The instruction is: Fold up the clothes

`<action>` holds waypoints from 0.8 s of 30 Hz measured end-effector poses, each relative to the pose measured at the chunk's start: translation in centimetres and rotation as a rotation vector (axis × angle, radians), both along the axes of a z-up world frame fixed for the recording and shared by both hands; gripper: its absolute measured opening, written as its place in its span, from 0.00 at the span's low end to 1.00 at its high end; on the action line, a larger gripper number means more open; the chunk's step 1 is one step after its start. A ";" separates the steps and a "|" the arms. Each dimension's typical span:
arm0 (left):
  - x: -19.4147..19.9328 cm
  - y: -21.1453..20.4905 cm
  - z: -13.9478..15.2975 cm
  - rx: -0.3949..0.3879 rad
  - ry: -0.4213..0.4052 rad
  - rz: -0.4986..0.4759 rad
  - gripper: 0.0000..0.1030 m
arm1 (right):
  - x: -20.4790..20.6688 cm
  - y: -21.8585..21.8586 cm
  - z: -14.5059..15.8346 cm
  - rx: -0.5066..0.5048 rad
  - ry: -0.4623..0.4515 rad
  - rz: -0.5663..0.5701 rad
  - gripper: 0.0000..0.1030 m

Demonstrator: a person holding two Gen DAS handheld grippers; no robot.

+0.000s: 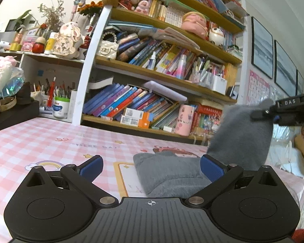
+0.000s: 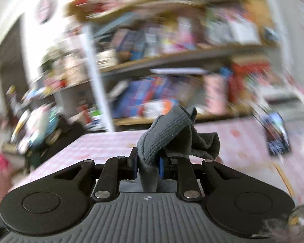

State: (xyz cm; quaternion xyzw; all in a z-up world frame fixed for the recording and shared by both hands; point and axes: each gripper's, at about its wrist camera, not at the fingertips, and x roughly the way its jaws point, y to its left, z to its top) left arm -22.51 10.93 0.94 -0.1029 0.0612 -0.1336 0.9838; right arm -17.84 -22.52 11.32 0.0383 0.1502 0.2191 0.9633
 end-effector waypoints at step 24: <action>0.1 3.0 0.1 -0.237 -0.011 0.097 1.00 | 0.5 3.0 -5.6 0.065 0.259 0.419 0.60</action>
